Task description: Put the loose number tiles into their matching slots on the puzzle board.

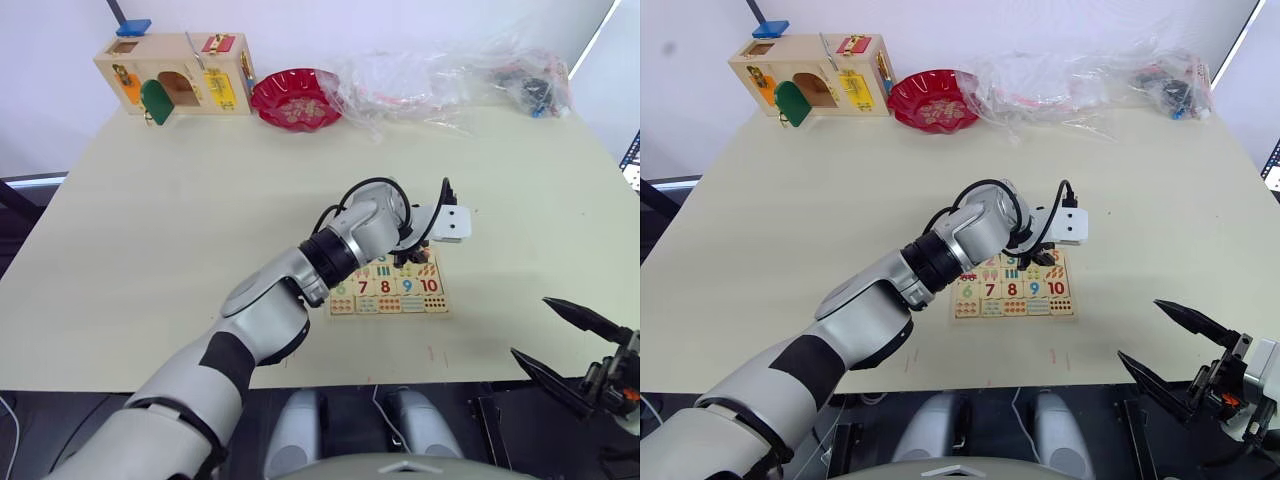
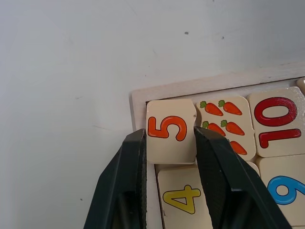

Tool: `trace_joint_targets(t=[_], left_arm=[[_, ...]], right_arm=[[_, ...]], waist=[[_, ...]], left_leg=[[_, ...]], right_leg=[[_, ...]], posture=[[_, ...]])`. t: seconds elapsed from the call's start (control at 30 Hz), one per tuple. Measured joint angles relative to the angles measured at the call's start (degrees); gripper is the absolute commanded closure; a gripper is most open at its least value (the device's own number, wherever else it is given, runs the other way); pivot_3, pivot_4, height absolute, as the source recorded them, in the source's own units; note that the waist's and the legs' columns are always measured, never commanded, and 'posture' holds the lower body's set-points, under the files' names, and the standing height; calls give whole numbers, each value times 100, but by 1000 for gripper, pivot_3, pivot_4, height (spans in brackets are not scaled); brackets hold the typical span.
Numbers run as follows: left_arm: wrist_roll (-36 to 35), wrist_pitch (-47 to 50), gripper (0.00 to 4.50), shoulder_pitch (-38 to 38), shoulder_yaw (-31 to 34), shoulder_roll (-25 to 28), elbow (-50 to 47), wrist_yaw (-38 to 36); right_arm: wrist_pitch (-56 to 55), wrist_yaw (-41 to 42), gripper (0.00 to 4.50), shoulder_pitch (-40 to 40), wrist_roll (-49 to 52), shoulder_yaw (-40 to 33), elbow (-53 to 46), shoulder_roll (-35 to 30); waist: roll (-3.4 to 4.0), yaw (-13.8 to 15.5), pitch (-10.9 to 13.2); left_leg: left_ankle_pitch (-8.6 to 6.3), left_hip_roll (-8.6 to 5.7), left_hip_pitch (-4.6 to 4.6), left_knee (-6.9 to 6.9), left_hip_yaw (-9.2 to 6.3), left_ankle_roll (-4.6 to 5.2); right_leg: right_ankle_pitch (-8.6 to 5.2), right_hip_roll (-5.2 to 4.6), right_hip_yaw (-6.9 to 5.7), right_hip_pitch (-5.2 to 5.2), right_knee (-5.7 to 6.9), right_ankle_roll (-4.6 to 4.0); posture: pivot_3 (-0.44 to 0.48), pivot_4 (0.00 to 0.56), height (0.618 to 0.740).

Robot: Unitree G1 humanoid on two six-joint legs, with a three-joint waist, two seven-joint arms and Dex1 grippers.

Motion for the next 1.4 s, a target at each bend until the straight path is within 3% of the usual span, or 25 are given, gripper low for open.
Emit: trace_joint_targets(t=[1.4], left_arm=[[-18,110,3220,-37,354,-9,-15,-280]], right_arm=[[2,77,0,-80,7,-2,16,-8]], waist=[[0,0,0]], left_leg=[[0,0,-1,0,0,0]], right_leg=[[0,0,0,0,0,0]], posture=[[0,150,740]])
